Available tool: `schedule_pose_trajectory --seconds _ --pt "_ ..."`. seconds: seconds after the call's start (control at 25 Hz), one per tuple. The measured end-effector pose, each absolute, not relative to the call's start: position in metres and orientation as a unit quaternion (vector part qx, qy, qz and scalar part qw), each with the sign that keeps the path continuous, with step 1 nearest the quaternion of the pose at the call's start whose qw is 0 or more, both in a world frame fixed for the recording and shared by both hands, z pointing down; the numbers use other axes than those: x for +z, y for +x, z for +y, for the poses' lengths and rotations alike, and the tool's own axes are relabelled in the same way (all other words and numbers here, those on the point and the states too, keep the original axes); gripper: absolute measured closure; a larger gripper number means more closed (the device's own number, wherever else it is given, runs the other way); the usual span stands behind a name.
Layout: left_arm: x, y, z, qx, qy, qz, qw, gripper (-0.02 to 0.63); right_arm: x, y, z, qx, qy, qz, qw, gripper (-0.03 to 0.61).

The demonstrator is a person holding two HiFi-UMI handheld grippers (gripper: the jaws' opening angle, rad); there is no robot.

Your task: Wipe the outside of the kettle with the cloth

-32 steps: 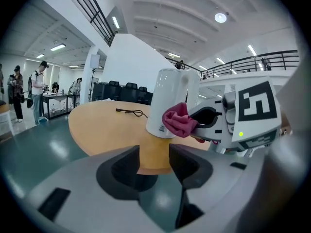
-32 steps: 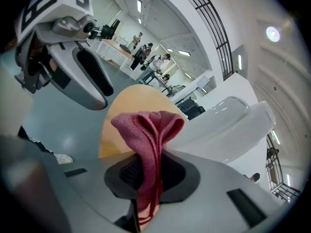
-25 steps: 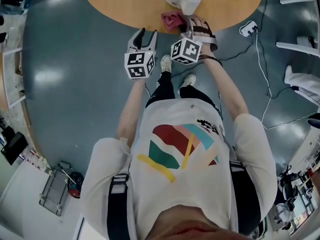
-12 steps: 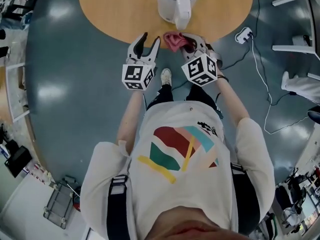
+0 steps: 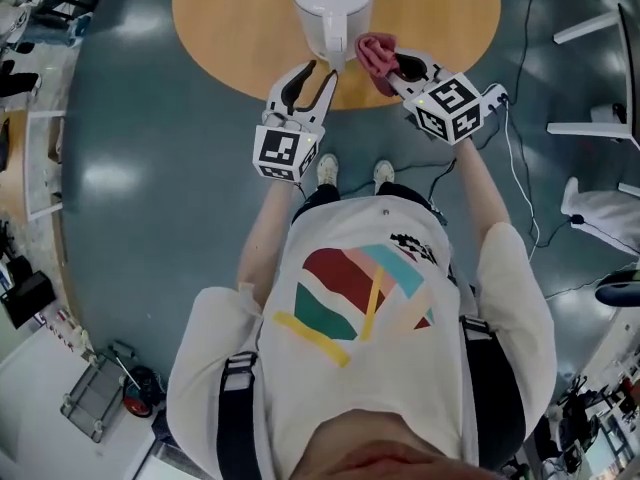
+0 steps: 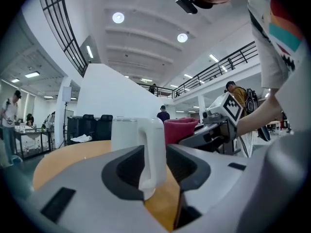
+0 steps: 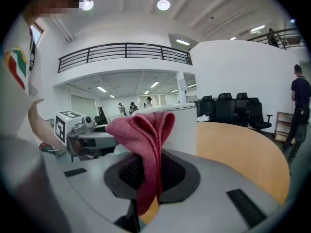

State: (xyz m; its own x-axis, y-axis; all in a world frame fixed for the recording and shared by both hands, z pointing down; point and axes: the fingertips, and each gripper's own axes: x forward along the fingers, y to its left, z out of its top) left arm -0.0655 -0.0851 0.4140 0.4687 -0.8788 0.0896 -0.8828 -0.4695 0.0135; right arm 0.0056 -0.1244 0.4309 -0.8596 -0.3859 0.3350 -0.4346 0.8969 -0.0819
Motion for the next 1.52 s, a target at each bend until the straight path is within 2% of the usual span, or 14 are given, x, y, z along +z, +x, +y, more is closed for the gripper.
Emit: schedule_pose_trajectory --seconds 0.2,0.56,0.68,0.8,1.04,1.24,1.4,1.52 --pt "0.411 -0.062 -0.104 0.026 0.842 -0.537 0.041 0.428 0.438 -0.009 -0.141 0.079 0.137 -0.970 0.183 0.531" --pt "0.409 -0.051 -0.109 0.034 0.859 -0.510 0.034 0.428 0.446 -0.040 -0.149 0.065 0.087 -0.969 0.221 0.531" --pt "0.411 -0.050 -0.109 0.033 0.864 -0.502 0.033 0.462 0.448 -0.044 -0.149 0.061 0.075 -0.968 0.230 0.532" --pt "0.411 -0.051 -0.108 0.030 0.865 -0.500 0.035 0.462 0.449 -0.048 -0.148 0.055 0.066 -0.966 0.243 0.532" --pt "0.415 -0.057 -0.110 0.036 0.865 -0.500 0.038 0.463 0.459 -0.057 -0.150 0.085 0.060 -0.958 0.268 0.532" --pt "0.414 -0.060 -0.111 0.030 0.863 -0.502 0.043 0.463 0.468 -0.061 -0.153 0.096 0.089 -0.941 0.313 0.532" --pt "0.413 -0.062 -0.113 0.032 0.867 -0.496 0.038 0.463 0.497 -0.066 -0.153 0.070 0.097 -0.916 0.382 0.532" --pt "0.411 -0.064 -0.113 0.027 0.868 -0.495 0.039 0.463 0.504 -0.069 -0.153 0.075 0.102 -0.911 0.392 0.532"
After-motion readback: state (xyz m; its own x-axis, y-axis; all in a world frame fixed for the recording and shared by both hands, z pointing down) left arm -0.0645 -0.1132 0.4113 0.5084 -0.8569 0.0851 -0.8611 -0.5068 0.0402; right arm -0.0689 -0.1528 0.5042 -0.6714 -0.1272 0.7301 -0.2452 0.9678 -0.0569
